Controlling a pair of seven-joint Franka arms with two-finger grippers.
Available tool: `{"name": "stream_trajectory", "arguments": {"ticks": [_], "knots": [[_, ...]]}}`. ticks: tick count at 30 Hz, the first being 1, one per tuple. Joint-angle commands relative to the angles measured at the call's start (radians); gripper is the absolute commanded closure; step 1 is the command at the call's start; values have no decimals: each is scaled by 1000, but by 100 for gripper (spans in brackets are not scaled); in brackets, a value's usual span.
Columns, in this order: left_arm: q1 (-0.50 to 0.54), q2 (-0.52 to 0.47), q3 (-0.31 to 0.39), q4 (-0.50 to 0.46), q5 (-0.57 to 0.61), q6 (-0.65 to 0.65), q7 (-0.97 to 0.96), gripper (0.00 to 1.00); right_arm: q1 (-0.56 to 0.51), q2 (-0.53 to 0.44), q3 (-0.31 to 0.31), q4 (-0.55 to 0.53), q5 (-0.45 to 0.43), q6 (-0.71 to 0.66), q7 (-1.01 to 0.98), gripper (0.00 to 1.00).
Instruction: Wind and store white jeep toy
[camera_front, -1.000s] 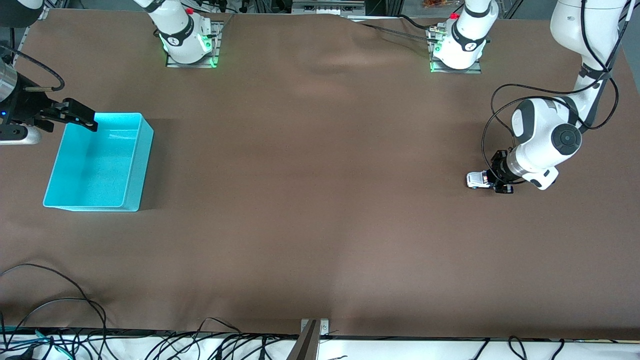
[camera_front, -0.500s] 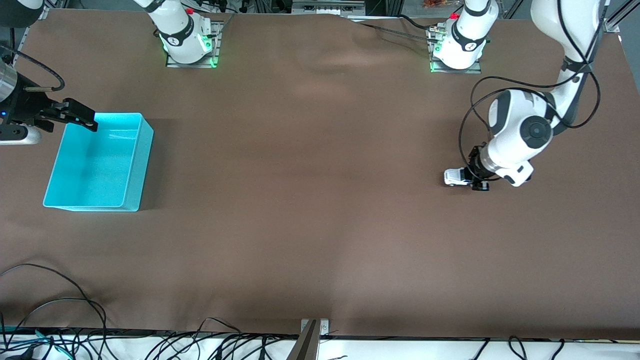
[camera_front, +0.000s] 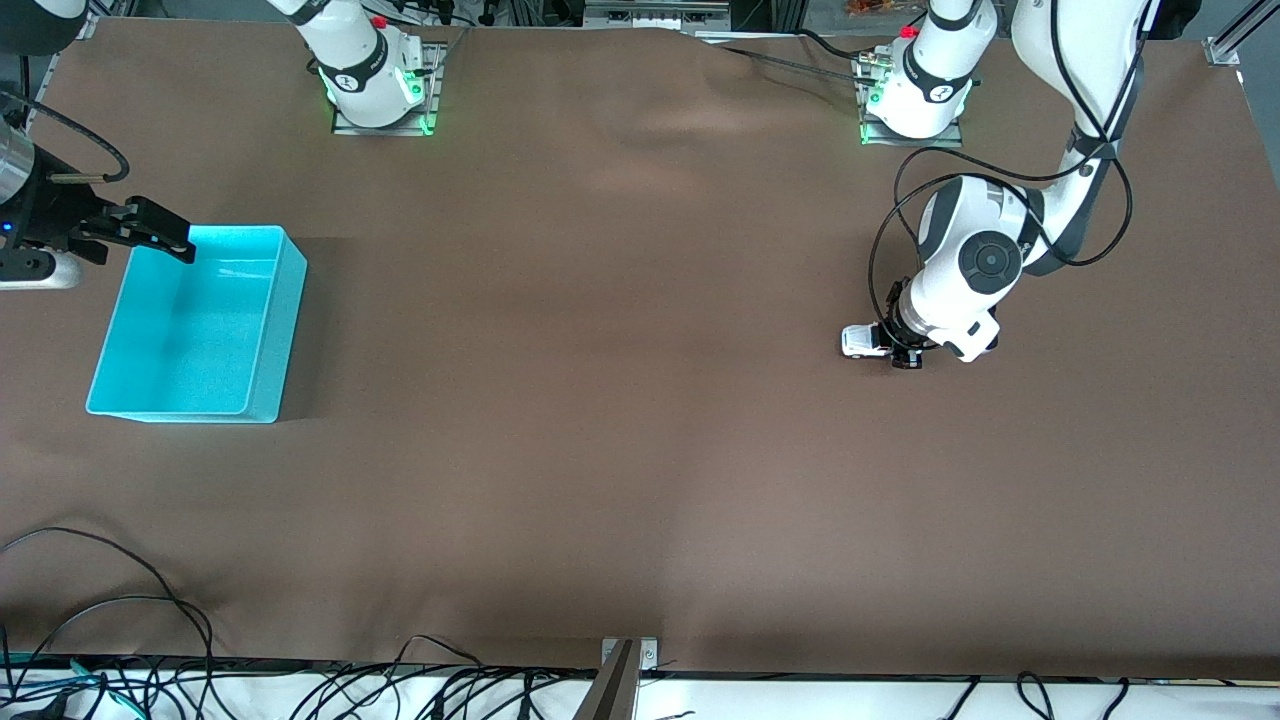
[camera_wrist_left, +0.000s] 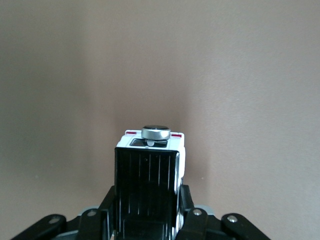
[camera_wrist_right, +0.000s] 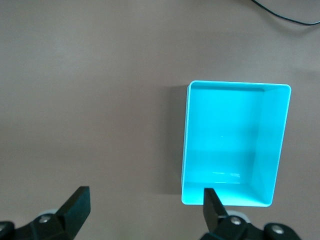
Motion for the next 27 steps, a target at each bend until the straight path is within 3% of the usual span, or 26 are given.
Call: {"name": "stream_trajectory", "arguments": {"ticks": [1, 22, 27], "knots": [[-4, 20, -4, -1, 9, 25, -19, 95, 2, 7, -1, 25, 1, -19, -6, 0], [59, 56, 1, -1, 20, 46, 1, 96, 0, 7, -1, 25, 35, -22, -8, 0], [102, 64, -1, -1, 97, 46, 0, 96, 0, 7, -2, 25, 35, -22, -8, 0]]}}
